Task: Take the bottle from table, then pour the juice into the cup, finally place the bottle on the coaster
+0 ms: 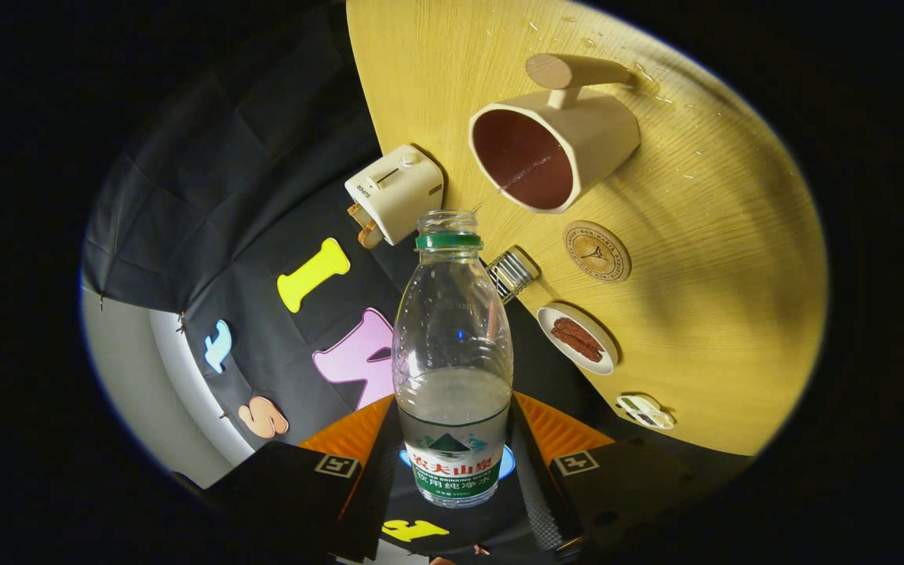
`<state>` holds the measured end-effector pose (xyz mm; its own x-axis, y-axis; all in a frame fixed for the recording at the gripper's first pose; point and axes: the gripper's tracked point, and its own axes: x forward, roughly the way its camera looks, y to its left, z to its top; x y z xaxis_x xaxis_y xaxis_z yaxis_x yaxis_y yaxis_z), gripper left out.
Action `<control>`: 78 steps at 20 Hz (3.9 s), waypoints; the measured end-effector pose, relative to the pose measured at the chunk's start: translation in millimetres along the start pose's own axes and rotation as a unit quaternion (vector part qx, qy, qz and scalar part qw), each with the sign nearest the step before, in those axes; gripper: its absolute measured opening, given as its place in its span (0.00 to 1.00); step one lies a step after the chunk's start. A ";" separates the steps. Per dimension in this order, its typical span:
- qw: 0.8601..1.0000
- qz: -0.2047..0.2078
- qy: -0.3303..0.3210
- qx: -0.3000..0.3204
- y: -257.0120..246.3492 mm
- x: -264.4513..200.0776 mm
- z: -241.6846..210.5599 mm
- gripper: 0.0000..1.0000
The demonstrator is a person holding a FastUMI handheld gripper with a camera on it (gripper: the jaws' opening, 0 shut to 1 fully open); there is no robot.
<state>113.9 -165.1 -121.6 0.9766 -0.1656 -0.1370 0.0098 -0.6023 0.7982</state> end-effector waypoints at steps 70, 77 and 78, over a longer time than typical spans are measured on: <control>0.420 -0.080 -0.219 -0.877 -55.8 126.9 25.7 0.75; 0.408 -0.093 -0.219 -0.881 -63.8 128.7 31.8 0.76; 0.411 -0.093 -0.220 -0.880 -64.3 127.8 31.9 0.78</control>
<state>231.2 -172.5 -209.1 0.7938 -0.6036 -0.0750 0.5943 0.7959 -0.1156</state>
